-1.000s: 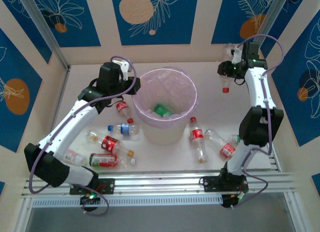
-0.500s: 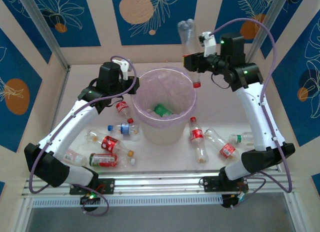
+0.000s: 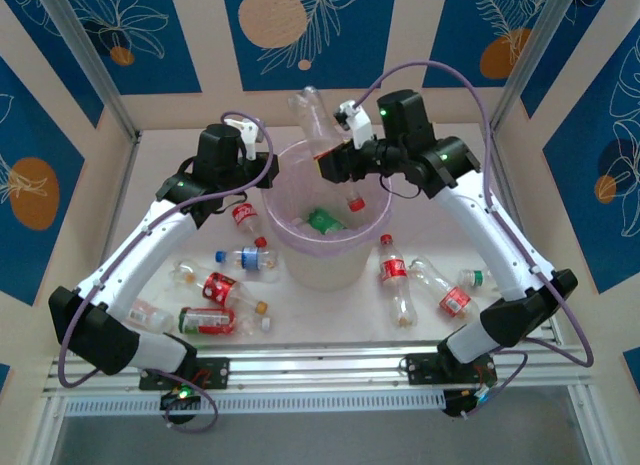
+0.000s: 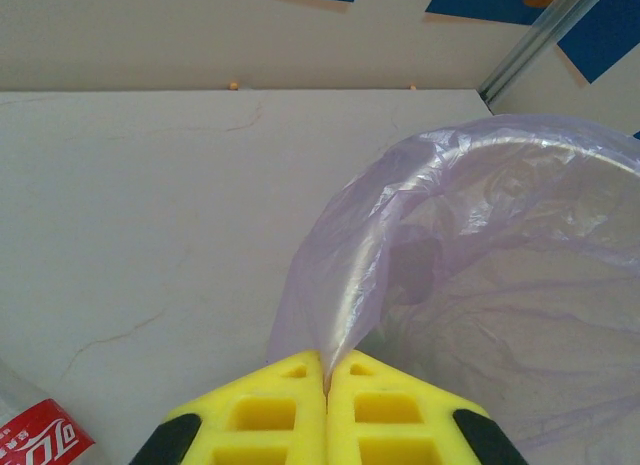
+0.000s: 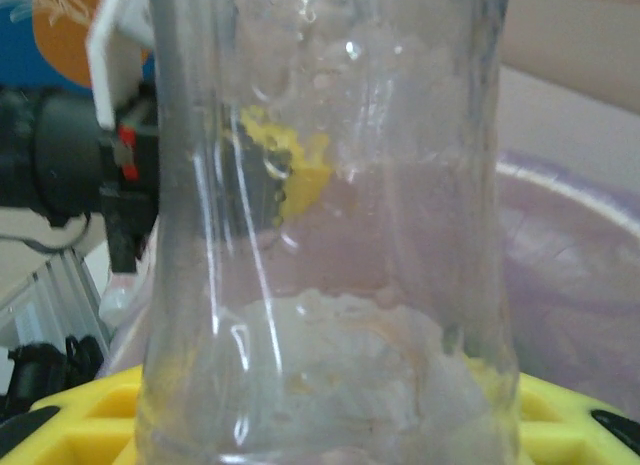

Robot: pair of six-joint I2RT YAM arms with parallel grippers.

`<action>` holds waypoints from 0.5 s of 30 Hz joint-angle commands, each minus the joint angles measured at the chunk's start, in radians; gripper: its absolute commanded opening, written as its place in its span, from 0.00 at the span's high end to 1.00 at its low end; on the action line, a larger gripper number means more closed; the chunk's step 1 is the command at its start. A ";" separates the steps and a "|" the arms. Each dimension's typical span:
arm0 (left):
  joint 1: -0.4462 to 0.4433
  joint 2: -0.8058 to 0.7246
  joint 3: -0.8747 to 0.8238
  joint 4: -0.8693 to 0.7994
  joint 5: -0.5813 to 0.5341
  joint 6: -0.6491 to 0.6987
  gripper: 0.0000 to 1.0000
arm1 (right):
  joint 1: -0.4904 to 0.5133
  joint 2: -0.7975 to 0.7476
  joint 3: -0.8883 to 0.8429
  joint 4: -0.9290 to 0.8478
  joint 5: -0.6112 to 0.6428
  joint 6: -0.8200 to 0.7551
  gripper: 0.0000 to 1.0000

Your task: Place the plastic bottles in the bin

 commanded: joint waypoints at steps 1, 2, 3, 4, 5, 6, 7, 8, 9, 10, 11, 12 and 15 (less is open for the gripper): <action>-0.008 0.006 -0.004 0.020 0.008 -0.018 0.96 | 0.018 0.007 -0.055 -0.035 -0.003 -0.041 0.51; -0.007 0.007 -0.004 0.021 0.009 -0.018 0.96 | 0.023 0.010 -0.070 -0.042 -0.002 -0.050 0.51; -0.007 0.008 -0.004 0.022 0.009 -0.017 0.96 | 0.025 0.009 -0.084 -0.046 0.003 -0.057 0.51; -0.007 0.008 -0.002 0.021 0.008 -0.018 0.96 | 0.027 0.010 -0.098 -0.051 0.012 -0.063 0.51; -0.008 0.007 -0.003 0.021 0.008 -0.019 0.96 | 0.030 0.008 -0.111 -0.054 0.021 -0.070 0.51; -0.008 0.006 -0.003 0.021 0.008 -0.019 0.96 | 0.031 0.009 -0.120 -0.059 0.032 -0.076 0.51; -0.009 0.006 -0.003 0.021 0.007 -0.018 0.96 | 0.033 0.010 -0.128 -0.066 0.049 -0.083 0.51; -0.009 0.007 -0.003 0.021 0.006 -0.020 0.96 | 0.036 0.014 -0.133 -0.077 0.067 -0.092 0.51; -0.008 0.008 -0.004 0.023 0.006 -0.020 0.96 | 0.040 0.018 -0.139 -0.084 0.090 -0.104 0.51; -0.009 0.007 -0.003 0.023 0.006 -0.021 0.96 | 0.047 0.024 -0.145 -0.091 0.120 -0.121 0.50; -0.009 0.008 -0.003 0.025 0.005 -0.023 0.96 | 0.054 0.030 -0.150 -0.097 0.143 -0.137 0.50; -0.009 0.006 -0.004 0.025 0.004 -0.023 0.96 | 0.059 0.033 -0.159 -0.097 0.150 -0.146 0.50; -0.009 0.007 -0.003 0.023 0.000 -0.023 0.97 | 0.062 0.040 -0.186 -0.087 0.146 -0.155 0.50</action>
